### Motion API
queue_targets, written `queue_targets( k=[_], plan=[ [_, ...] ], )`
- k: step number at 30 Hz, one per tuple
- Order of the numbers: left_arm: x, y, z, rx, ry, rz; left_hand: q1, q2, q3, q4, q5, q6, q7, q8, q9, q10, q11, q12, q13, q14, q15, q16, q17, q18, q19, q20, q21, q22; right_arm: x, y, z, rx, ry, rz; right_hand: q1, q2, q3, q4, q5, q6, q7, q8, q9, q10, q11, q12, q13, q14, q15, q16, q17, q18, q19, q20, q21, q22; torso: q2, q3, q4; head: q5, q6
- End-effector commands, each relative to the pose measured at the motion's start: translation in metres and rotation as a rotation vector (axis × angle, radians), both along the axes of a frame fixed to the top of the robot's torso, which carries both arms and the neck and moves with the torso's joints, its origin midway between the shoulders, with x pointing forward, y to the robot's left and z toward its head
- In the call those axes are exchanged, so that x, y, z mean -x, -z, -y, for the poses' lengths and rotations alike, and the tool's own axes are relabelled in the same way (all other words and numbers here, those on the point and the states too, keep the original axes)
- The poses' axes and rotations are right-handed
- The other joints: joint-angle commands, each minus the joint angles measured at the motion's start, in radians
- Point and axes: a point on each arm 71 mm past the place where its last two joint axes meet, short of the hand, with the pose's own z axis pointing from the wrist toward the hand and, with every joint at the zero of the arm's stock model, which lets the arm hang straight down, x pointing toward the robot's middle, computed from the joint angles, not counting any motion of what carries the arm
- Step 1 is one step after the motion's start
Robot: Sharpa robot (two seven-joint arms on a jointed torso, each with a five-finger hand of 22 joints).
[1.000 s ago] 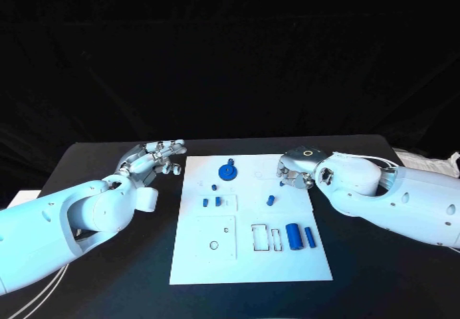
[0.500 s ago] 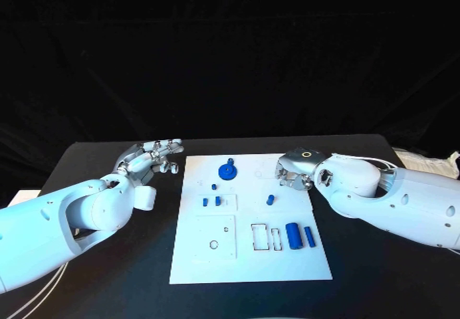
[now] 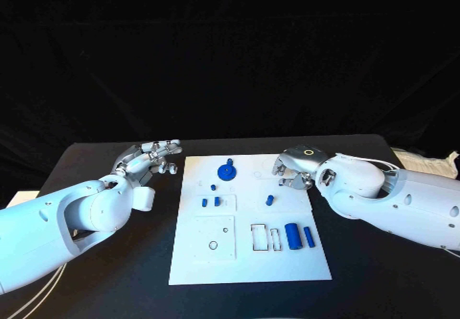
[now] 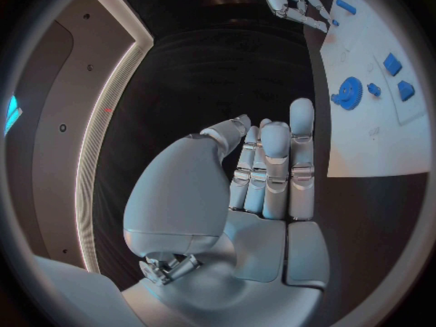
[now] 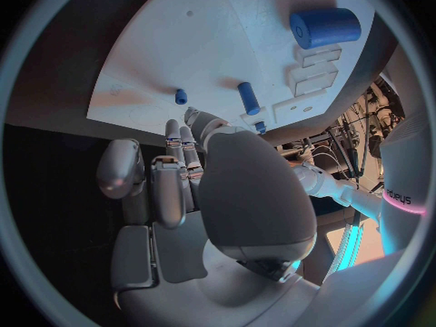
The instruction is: Assemble the parts on the task board
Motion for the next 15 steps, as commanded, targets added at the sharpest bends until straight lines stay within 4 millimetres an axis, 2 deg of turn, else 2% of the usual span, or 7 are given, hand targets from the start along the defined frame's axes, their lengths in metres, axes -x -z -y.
queue_targets(
  k=[1,6,15],
  plan=[
    [0.0003,-0.0003,0.0003,0.008,0.005,-0.002,0.001,0.005,-0.007,-0.002,0.005,-0.004,0.001,0.005,-0.001,-0.006,0.001,0.004,0.001,-0.005,0.001,-0.005,-0.001,0.010,-0.003,0.000,-0.006,-0.002,0.0014,0.0008,-0.0005,-0.013,-0.001,-0.024,-0.010,-0.009,0.008,0.002,-0.003,-0.005,0.005,-0.005,-0.001,-0.004,0.006,-0.007,-0.005,0.056,0.003,-0.004,0.019,0.002,0.005,0.003,-0.004,-0.001,-0.001,0.0001,-0.0003,0.000,0.000],
    [0.0004,-0.0002,-0.0001,0.008,0.005,-0.004,0.001,0.005,-0.007,-0.002,0.005,-0.004,0.001,0.005,-0.001,-0.006,0.001,0.004,0.001,-0.005,0.001,-0.005,-0.001,0.010,-0.003,0.000,-0.006,-0.002,0.0021,0.0039,0.0005,0.011,0.010,-0.066,-0.018,-0.016,0.008,0.003,-0.004,-0.007,0.005,-0.005,-0.002,-0.009,0.008,-0.010,-0.008,0.055,0.006,-0.006,0.016,0.003,0.004,0.005,-0.006,-0.003,0.000,-0.0006,0.0020,-0.001,-0.001],
    [0.0009,-0.0003,-0.0013,0.005,0.007,-0.001,0.001,0.005,-0.008,-0.002,0.005,-0.006,0.002,0.005,-0.001,-0.007,0.002,0.004,0.000,-0.006,0.002,-0.005,-0.002,0.010,-0.003,0.000,-0.007,-0.003,0.0008,0.0084,0.0017,0.044,0.030,-0.109,-0.023,-0.017,0.009,0.004,-0.006,-0.006,0.005,-0.004,-0.002,-0.008,0.008,-0.009,-0.009,0.054,0.010,-0.007,0.015,0.003,0.003,0.008,-0.007,-0.004,0.000,-0.0006,0.0006,0.000,-0.002]
  ],
)
